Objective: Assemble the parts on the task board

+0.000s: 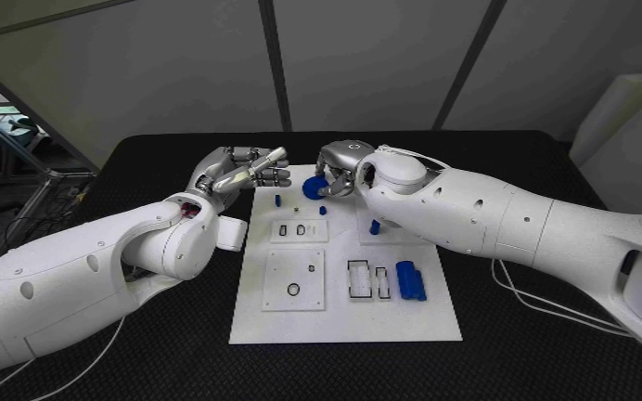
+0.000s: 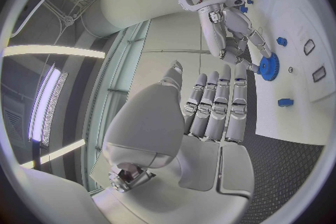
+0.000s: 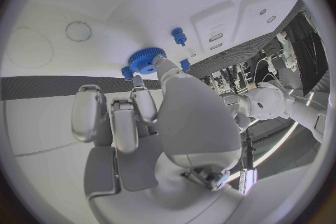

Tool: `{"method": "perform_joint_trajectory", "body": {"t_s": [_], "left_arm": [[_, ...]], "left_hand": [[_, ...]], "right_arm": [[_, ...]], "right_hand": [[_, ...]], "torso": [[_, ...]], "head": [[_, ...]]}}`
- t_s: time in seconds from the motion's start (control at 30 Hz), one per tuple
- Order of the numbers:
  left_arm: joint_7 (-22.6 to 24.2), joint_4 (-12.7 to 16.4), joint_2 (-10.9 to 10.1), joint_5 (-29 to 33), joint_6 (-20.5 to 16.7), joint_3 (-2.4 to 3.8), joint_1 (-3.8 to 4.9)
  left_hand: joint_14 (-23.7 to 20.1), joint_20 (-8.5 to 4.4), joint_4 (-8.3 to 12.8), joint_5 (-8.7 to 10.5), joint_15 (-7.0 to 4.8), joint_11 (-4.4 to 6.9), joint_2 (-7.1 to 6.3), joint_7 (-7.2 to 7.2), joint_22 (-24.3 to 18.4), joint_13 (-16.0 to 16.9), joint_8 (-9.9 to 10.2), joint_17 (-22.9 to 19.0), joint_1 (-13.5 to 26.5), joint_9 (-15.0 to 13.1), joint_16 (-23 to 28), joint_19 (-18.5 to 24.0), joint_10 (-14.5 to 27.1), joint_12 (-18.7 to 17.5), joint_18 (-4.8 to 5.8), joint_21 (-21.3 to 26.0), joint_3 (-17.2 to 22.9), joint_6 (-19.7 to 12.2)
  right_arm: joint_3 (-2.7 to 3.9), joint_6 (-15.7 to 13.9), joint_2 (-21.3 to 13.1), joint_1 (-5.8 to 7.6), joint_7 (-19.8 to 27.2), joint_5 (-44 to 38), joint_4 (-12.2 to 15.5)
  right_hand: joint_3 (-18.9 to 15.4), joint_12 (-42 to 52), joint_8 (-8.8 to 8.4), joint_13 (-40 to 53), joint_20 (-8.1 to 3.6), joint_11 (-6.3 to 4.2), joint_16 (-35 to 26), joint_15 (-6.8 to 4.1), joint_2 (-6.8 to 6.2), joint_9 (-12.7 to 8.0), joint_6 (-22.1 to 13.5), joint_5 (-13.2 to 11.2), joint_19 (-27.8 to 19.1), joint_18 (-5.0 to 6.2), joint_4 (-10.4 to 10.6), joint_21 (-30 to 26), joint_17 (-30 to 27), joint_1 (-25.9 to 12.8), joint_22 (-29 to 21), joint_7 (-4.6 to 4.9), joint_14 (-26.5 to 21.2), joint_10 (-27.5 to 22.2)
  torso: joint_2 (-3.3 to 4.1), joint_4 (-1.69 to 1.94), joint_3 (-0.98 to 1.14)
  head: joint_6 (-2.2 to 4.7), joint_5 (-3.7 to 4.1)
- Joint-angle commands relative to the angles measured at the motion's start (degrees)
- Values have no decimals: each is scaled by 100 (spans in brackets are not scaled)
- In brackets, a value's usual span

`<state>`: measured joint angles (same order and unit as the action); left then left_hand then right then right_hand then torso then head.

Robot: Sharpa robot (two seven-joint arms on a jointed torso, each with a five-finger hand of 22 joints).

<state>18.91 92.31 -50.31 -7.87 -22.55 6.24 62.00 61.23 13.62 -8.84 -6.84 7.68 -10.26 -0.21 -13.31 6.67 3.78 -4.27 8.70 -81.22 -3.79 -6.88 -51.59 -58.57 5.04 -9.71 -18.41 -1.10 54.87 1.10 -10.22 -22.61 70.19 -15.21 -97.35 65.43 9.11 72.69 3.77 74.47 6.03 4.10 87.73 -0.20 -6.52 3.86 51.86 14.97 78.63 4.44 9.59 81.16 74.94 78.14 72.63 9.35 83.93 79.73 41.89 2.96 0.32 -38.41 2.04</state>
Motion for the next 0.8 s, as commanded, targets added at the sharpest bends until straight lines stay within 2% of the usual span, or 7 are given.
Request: {"method": "perform_joint_trajectory", "body": {"t_s": [0.03,0.17,0.37,0.43,0.57,0.67,0.8], "left_arm": [[28,0,5,-6,41,4,11],[22,-1,2,-6,41,4,11],[15,-1,-7,-6,42,4,11],[15,-3,-9,-6,43,4,11],[17,-24,-18,-6,46,4,11],[21,-52,-30,-6,49,4,10],[29,-85,-36,-6,60,4,10]], "left_hand": [[-12,24,44,28,10,-15,25,-7,-10,7,31,6,-4,5,25,-17,30,-37,-68,21,3,-12],[-12,24,44,28,10,-15,25,-7,-10,7,31,6,-4,5,25,-17,30,-37,-68,21,3,-12],[-15,25,47,29,11,-15,25,-7,-11,7,31,8,-4,5,28,-15,30,-37,-68,23,-1,-12],[-15,25,47,29,11,-15,26,-7,-11,7,31,8,-5,5,29,-14,31,-38,-68,23,-1,-12],[-15,25,47,29,11,-15,26,-7,-11,7,31,8,-5,5,29,-14,31,-38,-68,23,-1,-12],[-15,25,47,29,11,-15,26,-7,-11,7,31,8,-5,5,29,-14,31,-38,-68,23,-1,-12],[-17,25,49,29,11,-16,26,-7,-12,8,31,9,-5,5,31,-13,32,-38,-68,24,-4,-13]], "right_arm": [[2,119,1,14,101,155,3],[2,219,-14,14,145,272,21],[2,175,-85,15,157,355,62],[2,19,-134,14,162,367,105],[5,-644,-386,14,304,475,324],[10,-1057,-739,16,579,790,626],[19,-954,-1228,32,1005,1500,966]], "right_hand": [[-30,-26,-3,-1,43,28,19,40,-3,14,-36,-13,-13,-66,103,-36,1039,-144,-5,9,502,-29],[-88,5,22,23,54,32,21,47,62,30,1,173,-16,-65,376,-40,1045,-485,-7,6,503,-15],[-101,36,29,48,54,30,22,45,121,38,33,264,-17,-64,587,-43,1049,-702,-6,0,503,-6],[-101,52,30,62,54,30,24,46,121,39,36,265,-13,-65,596,-40,1052,-709,0,0,504,3],[-73,163,35,156,52,28,49,44,68,43,56,279,31,-78,547,-4,1107,-606,63,1,517,73],[-6,169,33,162,50,25,45,41,36,44,67,289,30,-77,444,-5,1097,-419,60,2,515,73],[52,131,43,135,43,5,-11,28,-1,51,111,151,-106,-34,332,-114,980,-226,-132,-23,486,37]], "torso": [[1,-1,-1],[-1,1,-2],[-3,1,0],[-3,-1,4],[-10,-13,9],[-18,-29,9],[-33,-70,12]], "head": [[-5,5],[-9,4],[-7,-3],[-5,-5],[13,5],[44,20],[86,47]]}}
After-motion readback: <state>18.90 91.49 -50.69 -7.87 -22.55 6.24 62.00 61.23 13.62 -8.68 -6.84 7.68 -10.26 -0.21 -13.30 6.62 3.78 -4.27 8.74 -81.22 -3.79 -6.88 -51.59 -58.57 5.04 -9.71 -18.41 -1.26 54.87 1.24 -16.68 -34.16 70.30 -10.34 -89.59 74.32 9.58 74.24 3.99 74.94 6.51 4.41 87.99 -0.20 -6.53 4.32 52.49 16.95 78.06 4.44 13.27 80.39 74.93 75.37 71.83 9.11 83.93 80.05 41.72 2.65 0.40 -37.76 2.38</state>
